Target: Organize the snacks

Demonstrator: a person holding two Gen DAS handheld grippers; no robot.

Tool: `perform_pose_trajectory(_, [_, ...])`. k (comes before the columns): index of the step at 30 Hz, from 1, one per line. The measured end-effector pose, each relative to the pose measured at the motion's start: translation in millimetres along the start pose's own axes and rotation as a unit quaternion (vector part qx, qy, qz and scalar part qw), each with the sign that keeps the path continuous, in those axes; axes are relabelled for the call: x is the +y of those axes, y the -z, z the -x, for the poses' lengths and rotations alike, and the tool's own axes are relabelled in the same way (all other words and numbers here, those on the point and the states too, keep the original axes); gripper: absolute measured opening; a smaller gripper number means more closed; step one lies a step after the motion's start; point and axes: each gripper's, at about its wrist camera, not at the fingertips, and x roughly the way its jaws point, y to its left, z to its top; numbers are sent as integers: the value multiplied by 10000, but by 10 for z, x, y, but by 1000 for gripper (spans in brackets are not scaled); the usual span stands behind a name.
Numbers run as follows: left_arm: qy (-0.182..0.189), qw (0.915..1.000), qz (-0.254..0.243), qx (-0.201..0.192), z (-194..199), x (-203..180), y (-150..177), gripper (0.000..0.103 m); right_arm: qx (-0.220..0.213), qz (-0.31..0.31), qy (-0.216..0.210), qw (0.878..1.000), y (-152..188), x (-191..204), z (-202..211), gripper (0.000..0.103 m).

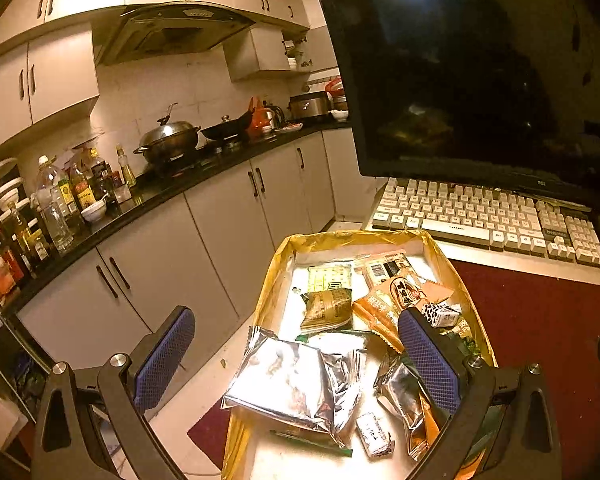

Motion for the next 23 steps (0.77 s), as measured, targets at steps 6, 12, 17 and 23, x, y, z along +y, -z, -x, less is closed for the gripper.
perform_pose_trajectory(6, [9, 10000, -84, -44, 36, -33, 16, 103, 55, 116, -88, 9999, 11, 54, -17, 103])
perform_pose_trajectory(12, [20, 9999, -104, -48, 44, -31, 23, 103, 26, 80, -48, 10000, 9, 44, -2, 103])
perform_pose_trajectory(17, [162, 9998, -65, -24, 70, -20, 20, 103, 18, 10, -34, 10000, 3, 16, 0, 103])
perform_pose_trajectory(23, [86, 10000, -15, -23, 80, 25, 21, 103, 29, -27, -12, 10000, 3, -7, -8, 103])
